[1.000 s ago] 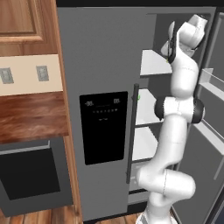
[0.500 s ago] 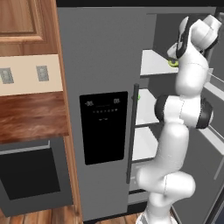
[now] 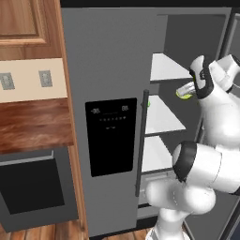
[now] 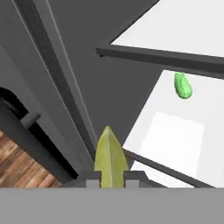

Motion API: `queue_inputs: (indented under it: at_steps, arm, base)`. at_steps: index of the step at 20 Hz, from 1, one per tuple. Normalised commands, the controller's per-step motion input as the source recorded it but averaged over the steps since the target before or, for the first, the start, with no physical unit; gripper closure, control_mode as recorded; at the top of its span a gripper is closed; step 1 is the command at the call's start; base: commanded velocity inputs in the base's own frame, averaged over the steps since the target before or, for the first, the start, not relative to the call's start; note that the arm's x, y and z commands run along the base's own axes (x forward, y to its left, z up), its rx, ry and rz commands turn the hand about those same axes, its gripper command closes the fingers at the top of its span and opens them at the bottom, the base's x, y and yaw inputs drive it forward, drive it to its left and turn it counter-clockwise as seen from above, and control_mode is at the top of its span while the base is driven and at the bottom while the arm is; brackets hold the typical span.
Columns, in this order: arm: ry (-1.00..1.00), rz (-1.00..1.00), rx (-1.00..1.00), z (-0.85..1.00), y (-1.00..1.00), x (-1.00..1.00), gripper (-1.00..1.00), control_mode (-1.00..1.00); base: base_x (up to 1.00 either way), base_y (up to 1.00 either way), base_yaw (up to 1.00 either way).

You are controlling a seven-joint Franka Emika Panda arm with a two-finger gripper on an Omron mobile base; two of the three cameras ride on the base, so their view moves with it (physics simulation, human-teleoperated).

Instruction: Take the lemon wedge from the fridge and place it on the plate with fish on the dining counter.

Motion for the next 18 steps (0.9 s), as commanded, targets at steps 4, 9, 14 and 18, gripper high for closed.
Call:
queue_inputs:
  at_steps: [4, 9, 14, 18]
  arm:
    - [-0.39, 0.05, -0.13, -0.11, 0.52, -1.0, 1.0, -1.0]
    - [-0.22, 0.0, -0.13, 0.21, 0.36, -0.64, 1.0, -1.0]
    - [-0.18, 0.0, -0.08, 0.27, 0.13, -0.41, 1.0, -1.0]
    - [0.0, 0.0, 0.0, 0.0, 0.0, 0.0, 1.0, -1.0]
  base:
    - [0.0, 0.0, 0.0]
    - [0.0, 0.0, 0.0]
    - [0.0, 0.0, 0.0]
    - [0.0, 0.0, 0.0]
